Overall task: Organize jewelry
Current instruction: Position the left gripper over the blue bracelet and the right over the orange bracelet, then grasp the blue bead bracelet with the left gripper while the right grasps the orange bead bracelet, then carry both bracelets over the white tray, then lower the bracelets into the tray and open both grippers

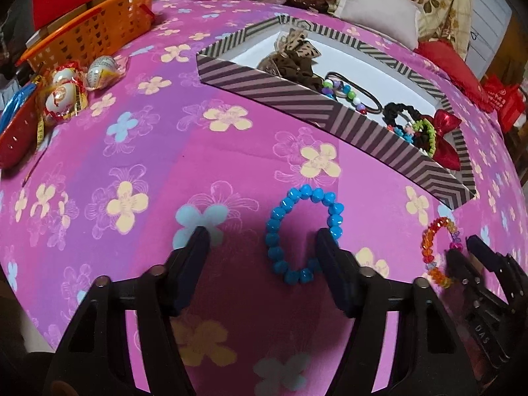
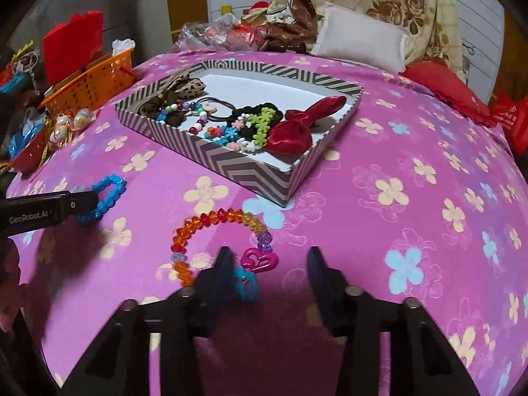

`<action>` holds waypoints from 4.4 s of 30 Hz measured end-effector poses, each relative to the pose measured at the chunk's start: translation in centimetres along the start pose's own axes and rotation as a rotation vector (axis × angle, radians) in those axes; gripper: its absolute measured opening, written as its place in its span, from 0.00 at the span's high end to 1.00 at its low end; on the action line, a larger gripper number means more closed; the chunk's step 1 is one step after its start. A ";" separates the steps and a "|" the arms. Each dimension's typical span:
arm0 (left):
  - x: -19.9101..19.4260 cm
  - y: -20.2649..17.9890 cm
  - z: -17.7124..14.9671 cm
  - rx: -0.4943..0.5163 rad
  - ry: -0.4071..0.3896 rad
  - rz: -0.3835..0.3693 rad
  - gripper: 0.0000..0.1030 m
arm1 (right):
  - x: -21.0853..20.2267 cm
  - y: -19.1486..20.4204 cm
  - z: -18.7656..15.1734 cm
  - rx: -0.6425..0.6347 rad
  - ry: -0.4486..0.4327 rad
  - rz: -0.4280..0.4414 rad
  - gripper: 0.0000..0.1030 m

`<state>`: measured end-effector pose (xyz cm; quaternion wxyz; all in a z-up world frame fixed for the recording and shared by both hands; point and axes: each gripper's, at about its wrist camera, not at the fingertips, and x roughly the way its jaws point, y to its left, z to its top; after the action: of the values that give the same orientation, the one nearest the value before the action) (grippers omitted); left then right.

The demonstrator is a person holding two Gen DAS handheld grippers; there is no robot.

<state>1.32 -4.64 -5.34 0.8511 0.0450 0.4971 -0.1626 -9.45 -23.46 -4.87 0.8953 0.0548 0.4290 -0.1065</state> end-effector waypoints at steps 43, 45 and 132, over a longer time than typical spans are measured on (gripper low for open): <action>-1.6 0.2 -0.2 -0.007 -0.032 -0.066 0.93 | -2.6 -0.9 2.1 0.015 -0.068 0.111 0.92; -2.1 0.2 -0.3 -0.001 -0.040 -0.079 0.93 | -3.6 -0.8 2.6 0.022 -0.086 0.128 0.92; 2.0 -5.1 12.1 0.101 -0.146 0.037 0.51 | 3.6 -1.1 11.4 0.071 -0.059 0.115 0.57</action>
<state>10.71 -12.81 -0.58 0.8846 0.0850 0.4241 -0.1743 1.08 -27.22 -0.51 0.9097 0.1079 0.3944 -0.0718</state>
